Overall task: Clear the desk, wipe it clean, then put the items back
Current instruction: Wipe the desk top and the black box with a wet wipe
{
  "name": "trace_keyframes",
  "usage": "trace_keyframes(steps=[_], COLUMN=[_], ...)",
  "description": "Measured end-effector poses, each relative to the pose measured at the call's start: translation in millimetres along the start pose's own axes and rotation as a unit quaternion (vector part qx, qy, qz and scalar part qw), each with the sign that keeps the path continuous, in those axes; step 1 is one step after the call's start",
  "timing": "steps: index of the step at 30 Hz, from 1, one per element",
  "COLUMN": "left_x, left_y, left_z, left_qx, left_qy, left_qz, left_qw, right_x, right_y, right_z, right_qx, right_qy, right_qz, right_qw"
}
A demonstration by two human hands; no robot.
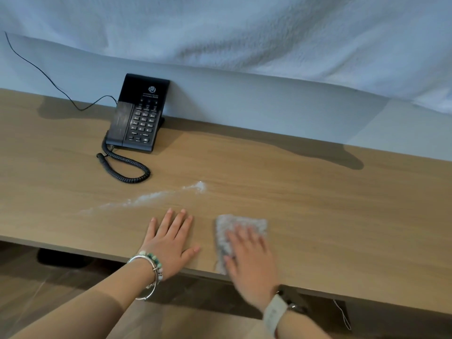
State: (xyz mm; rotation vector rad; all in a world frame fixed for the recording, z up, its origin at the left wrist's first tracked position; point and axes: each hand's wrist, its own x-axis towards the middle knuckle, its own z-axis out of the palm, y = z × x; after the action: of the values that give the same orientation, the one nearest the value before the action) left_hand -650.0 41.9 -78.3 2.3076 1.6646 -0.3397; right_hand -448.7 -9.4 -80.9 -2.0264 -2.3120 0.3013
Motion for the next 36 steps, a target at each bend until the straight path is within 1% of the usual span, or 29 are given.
trace_keyframes(steps=[2,3,4,5,6,8,9,10,11,13,14,16,17,18,20,21,22,23,25,26,27,28,29,30,31,33,35,36], left_x=[-0.5,-0.8,-1.1,-1.5,-2.1,-2.3,-2.2,-2.1,-1.8,-1.9,-2.2,-2.4,-2.5,-2.8,-4.8,-5.8,-6.9,-6.9,-4.2,-1.6,1.9,5.5,9.0,12.7,16.3,23.3,31.4,36.3], left_y=[-3.3,-5.1,-6.6,-7.4,-8.1,-8.7,-9.2,-9.8,-10.4,-11.0,-11.0,-11.4,-12.1,-14.0,-19.1,-22.9,-26.7,-30.8,-39.6,-43.8,-47.6,-51.3,-54.7,-58.0,-61.1,-64.6,-66.7,-67.4], left_z=[-1.9,-2.7,-3.8,-4.4,-4.7,-5.0,-4.8,-5.1,-5.0,-5.3,-5.2,-3.9,-3.3,-3.3,-5.0,-5.5,-7.6,-10.2,-17.3,-22.3,-27.8,-33.0,-37.9,-42.2,-44.9,-50.0,-54.1,-55.4], left_qx=[0.007,0.011,0.014,0.017,0.019,0.016,0.014,0.009,0.005,0.002,0.002,0.005,0.007,0.006,-0.007,-0.018,-0.032,-0.044,-0.051,-0.055,-0.065,-0.075,-0.083,-0.087,-0.087,-0.086,-0.087,-0.089], left_qy=[-0.009,-0.012,-0.014,-0.016,-0.018,-0.020,-0.020,-0.020,-0.020,-0.021,-0.021,-0.017,-0.011,-0.005,0.011,0.021,0.033,0.050,0.083,0.094,0.107,0.115,0.122,0.127,0.130,0.128,0.127,0.127], left_qz=[0.016,0.024,0.032,0.037,0.040,0.042,0.043,0.044,0.046,0.051,0.053,0.055,0.056,0.058,0.060,0.056,0.046,0.031,-0.005,-0.022,-0.034,-0.042,-0.049,-0.058,-0.068,-0.088,-0.098,-0.102], left_qw=[1.000,1.000,0.999,0.999,0.999,0.999,0.999,0.999,0.999,0.998,0.998,0.998,0.998,0.998,0.998,0.998,0.998,0.997,0.995,0.994,0.992,0.990,0.988,0.986,0.985,0.984,0.983,0.983], right_x=[1.0,5.1,10.5,15.4,19.1,20.1,20.1,19.8,18.3,15.3,12.5,13.2,20.5,30.4,44.7,48.7,50.1,48.7,42.6,43.2,49.0,60.9,76.3,93.9,111.9,144.5,161.0,163.5], right_y=[-20.0,-14.4,2.5,24.6,48.1,81.8,84.8,77.2,60.4,13.6,-9.7,-33.5,-30.6,-18.9,6.9,14.5,12.8,3.1,-26.7,-38.7,-45.7,-48.5,-47.1,-40.7,-30.8,-6.3,19.3,26.5], right_z=[-2.4,-6.5,-8.6,-9.8,-12.4,-23.7,-27.2,-25.2,-22.3,-12.0,-9.4,-12.7,-15.0,-14.8,-17.7,-18.8,-19.9,-18.4,-14.7,-13.2,-13.0,-14.2,-15.9,-14.4,-13.1,-19.6,-27.0,-28.6], right_qx=[0.003,-0.002,-0.006,-0.016,-0.018,0.018,0.040,0.049,0.033,0.015,0.010,0.000,0.011,0.030,0.053,0.054,0.059,0.051,0.034,0.021,0.013,0.023,0.038,0.041,0.042,0.045,0.057,0.059], right_qy=[-0.046,-0.057,-0.062,-0.042,-0.025,-0.008,-0.008,-0.006,0.004,0.014,-0.003,-0.028,-0.022,-0.036,-0.009,-0.001,-0.001,-0.016,-0.046,-0.040,-0.028,-0.044,-0.059,-0.071,-0.065,-0.038,0.004,0.016], right_qz=[-0.078,-0.092,-0.078,-0.036,0.031,0.177,0.222,0.231,0.196,0.054,-0.015,-0.091,-0.102,-0.068,0.041,0.082,0.083,0.042,-0.114,-0.177,-0.212,-0.223,-0.209,-0.178,-0.132,-0.009,0.119,0.169], right_qw=[0.996,0.994,0.995,0.998,0.999,0.984,0.974,0.972,0.980,0.998,1.000,0.995,0.995,0.997,0.998,0.995,0.995,0.998,0.992,0.983,0.977,0.974,0.975,0.981,0.988,0.998,0.991,0.984])
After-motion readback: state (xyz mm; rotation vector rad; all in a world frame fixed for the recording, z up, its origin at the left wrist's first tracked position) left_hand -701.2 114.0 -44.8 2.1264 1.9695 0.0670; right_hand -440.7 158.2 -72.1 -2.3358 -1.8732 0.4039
